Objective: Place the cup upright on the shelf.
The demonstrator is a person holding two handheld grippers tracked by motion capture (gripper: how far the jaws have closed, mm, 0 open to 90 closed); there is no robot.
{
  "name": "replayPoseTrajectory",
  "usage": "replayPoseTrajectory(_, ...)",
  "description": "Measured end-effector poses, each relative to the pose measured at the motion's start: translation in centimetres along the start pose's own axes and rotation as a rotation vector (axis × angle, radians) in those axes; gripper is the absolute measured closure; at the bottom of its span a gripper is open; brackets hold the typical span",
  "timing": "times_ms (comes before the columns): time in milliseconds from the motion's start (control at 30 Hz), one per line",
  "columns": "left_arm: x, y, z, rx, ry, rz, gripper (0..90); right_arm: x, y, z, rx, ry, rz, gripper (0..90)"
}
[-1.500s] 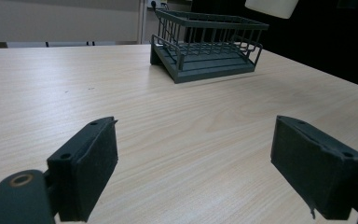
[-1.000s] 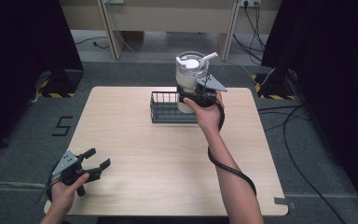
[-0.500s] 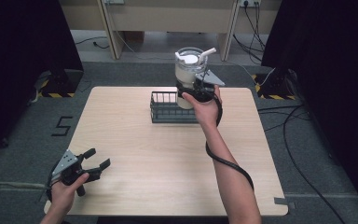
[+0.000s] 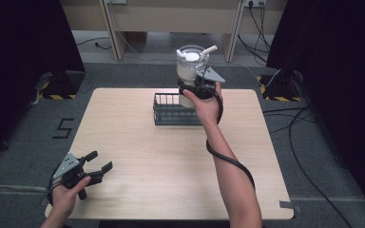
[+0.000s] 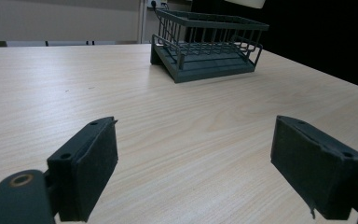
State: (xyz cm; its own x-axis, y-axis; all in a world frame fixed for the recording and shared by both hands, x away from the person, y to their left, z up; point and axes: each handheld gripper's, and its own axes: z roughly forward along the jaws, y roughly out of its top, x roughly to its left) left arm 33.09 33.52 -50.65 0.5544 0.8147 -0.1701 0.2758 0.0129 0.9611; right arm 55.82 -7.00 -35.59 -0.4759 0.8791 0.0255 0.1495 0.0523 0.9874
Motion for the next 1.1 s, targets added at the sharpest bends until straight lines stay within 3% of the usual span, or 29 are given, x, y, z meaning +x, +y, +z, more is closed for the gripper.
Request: replayPoseTrajectory(1100,0.1,0.0,0.0,-0.001,-0.002,-0.002,14.1,0.1,-1.2,3.6,0.040,-0.007,0.016,11.1)
